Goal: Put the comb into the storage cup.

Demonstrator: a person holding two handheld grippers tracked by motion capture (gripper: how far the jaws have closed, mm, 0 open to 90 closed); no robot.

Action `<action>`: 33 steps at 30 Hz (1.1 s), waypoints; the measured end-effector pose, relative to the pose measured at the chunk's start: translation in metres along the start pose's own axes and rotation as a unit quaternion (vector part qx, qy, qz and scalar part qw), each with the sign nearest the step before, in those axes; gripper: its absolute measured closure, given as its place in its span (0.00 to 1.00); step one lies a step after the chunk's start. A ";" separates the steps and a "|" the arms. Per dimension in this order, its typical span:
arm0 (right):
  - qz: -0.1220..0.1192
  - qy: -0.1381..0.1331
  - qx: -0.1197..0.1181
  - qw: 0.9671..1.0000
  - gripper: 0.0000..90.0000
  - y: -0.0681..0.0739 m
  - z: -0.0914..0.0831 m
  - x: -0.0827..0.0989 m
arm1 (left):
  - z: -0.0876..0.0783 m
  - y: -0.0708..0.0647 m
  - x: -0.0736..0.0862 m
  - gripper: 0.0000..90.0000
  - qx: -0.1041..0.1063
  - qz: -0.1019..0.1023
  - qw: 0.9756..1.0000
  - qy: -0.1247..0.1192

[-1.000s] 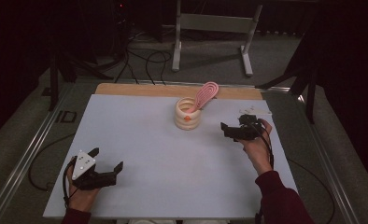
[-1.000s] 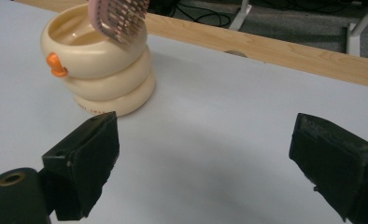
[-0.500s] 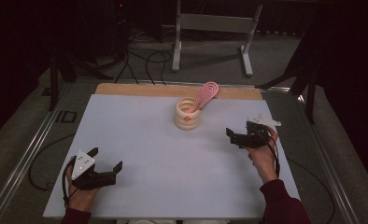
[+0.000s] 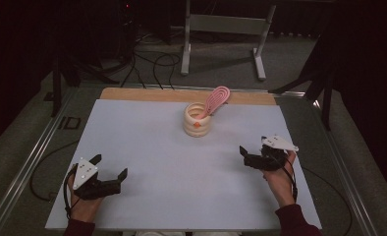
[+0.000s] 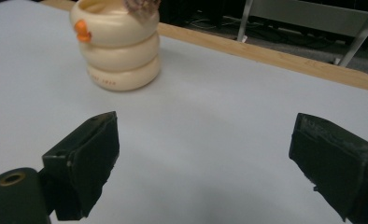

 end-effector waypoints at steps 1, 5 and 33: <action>-0.006 -0.003 0.000 1.000 0.09 0.002 -0.001 0.002 | 0.000 0.000 0.000 0.00 0.000 0.000 1.000 0.000; -0.013 -0.004 0.003 1.000 0.09 0.007 -0.002 0.008 | -0.001 0.001 -0.002 0.00 -0.005 0.007 1.000 -0.002; -0.001 -0.047 -0.018 0.999 0.09 0.021 -0.023 0.035 | -0.008 0.007 -0.011 0.00 -0.008 0.011 1.000 -0.024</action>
Point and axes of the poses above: each handheld gripper's, and its own axes: z roughly forward along the jaws, x roughly out of its underside, y roughly to its left, the point moved 7 cm from there along z, roughly forward along the jaws, and after that the axes turned 6 degrees about -x, right-handed, at the moved point
